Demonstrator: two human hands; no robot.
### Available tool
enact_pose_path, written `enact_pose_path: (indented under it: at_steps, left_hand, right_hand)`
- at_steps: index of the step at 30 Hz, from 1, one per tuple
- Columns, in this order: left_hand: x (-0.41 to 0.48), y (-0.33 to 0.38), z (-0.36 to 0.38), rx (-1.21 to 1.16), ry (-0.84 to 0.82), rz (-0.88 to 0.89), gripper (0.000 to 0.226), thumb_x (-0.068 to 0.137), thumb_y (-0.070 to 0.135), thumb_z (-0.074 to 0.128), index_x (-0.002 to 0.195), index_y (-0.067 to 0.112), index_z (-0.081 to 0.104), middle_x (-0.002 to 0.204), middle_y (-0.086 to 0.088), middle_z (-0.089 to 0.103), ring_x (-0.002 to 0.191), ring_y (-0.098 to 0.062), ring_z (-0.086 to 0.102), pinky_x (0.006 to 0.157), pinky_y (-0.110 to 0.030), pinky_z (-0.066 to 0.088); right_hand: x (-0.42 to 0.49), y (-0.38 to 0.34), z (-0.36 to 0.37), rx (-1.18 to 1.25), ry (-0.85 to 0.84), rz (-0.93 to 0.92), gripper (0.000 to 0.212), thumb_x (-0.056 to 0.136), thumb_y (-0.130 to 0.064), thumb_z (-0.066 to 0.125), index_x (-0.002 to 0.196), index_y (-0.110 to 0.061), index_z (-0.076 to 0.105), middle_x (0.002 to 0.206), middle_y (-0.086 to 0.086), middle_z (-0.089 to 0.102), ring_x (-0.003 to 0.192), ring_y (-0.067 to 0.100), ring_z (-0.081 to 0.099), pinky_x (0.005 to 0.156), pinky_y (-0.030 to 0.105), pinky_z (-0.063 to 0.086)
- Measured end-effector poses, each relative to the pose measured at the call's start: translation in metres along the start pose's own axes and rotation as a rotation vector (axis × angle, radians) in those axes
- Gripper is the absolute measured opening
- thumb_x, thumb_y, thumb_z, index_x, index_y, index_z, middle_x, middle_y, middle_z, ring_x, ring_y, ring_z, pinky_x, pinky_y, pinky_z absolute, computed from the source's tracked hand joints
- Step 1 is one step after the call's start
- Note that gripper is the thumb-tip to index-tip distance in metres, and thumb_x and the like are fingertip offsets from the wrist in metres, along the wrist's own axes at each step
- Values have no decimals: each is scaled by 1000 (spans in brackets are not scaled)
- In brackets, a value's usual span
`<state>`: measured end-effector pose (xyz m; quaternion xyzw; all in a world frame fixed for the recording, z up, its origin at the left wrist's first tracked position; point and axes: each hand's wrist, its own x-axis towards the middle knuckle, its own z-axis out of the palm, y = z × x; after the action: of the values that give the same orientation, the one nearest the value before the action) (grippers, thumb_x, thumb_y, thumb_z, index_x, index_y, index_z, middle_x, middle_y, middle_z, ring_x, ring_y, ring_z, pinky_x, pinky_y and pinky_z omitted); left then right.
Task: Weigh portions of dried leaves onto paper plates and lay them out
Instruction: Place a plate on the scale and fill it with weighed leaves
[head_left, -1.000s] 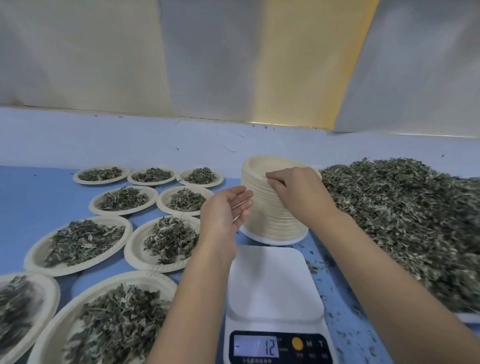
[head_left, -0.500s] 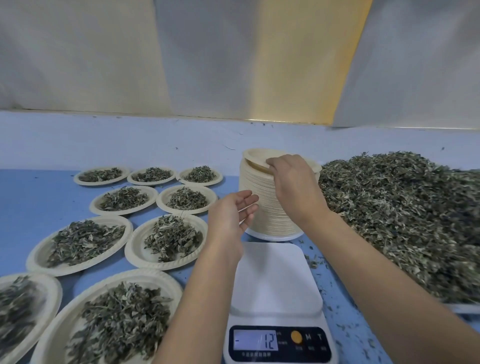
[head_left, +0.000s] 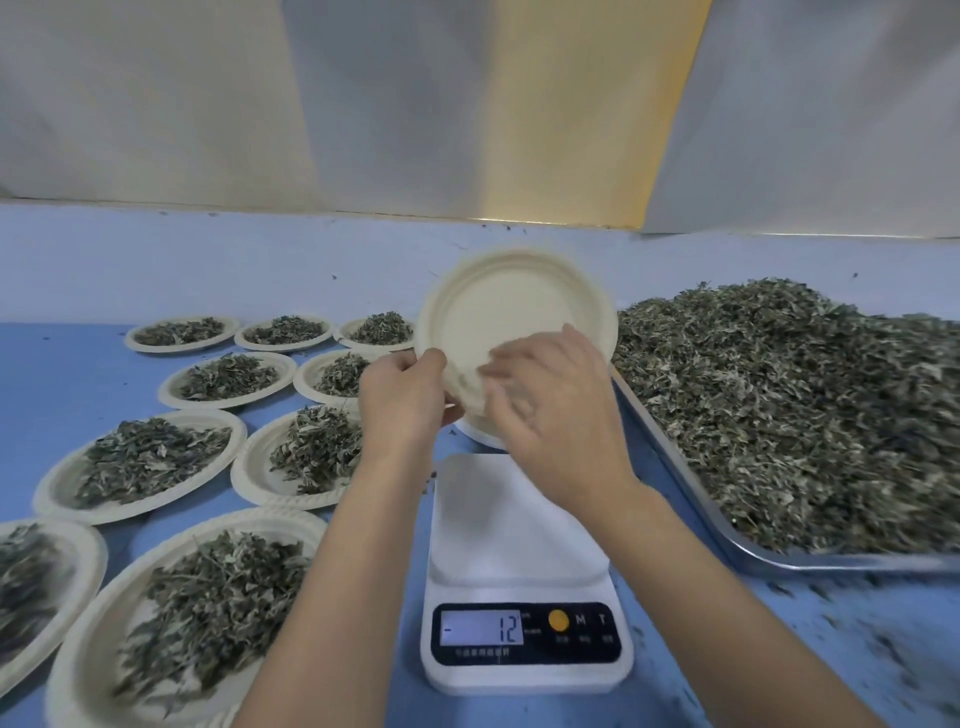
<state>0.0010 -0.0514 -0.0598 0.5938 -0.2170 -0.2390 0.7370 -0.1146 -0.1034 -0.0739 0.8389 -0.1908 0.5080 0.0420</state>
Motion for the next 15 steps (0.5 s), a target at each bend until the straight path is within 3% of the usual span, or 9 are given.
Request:
enact_pose_path:
  at_steps: [2,4,6,8,11,15]
  left_hand:
    - [-4,7,-6,63,-24,-3,8,87,6,53,86,11,59,71,-6,58,55,-17,54,41,-18,47]
    - [-8,14,-13,113,-83,-2,27,86,2,50,109,16,56,80,-3,58,53,-17,54,41,-19,48]
    - [-12,21,-19,219,-179,-13,39,85,0,49,119,18,55,80,-2,59,50,-15,56,43,-21,51]
    - [-17,27,-25,333,-289,-53,35,87,0,51,118,17,58,78,-4,61,44,-12,56,43,-20,51]
    - [-19,28,-31,468,-347,-99,21,91,7,56,111,13,60,75,-7,58,37,-9,54,40,-16,49]
    - [-13,17,-38,599,-331,-146,16,92,14,60,107,11,57,61,-6,55,32,-9,53,36,-15,46]
  right_hand:
    - [2,4,-12,52,111,214,26,88,-12,51,107,-7,68,116,7,64,112,27,53,106,32,29]
    - [1,12,-24,149,158,495,40,87,-5,52,127,-8,56,132,6,54,122,21,45,106,26,27]
    - [-3,19,-34,375,168,781,46,87,-6,52,132,-15,53,128,-1,57,113,7,53,101,29,40]
    - [-7,23,-40,531,145,946,41,86,-8,53,123,-22,60,107,-10,65,92,-2,59,87,30,49]
    - [-9,29,-44,474,29,963,27,83,-9,58,100,-27,69,87,-12,68,82,8,65,79,35,54]
    - [-11,34,-46,333,-167,930,19,83,-16,62,97,-23,74,84,-10,69,88,16,64,79,33,52]
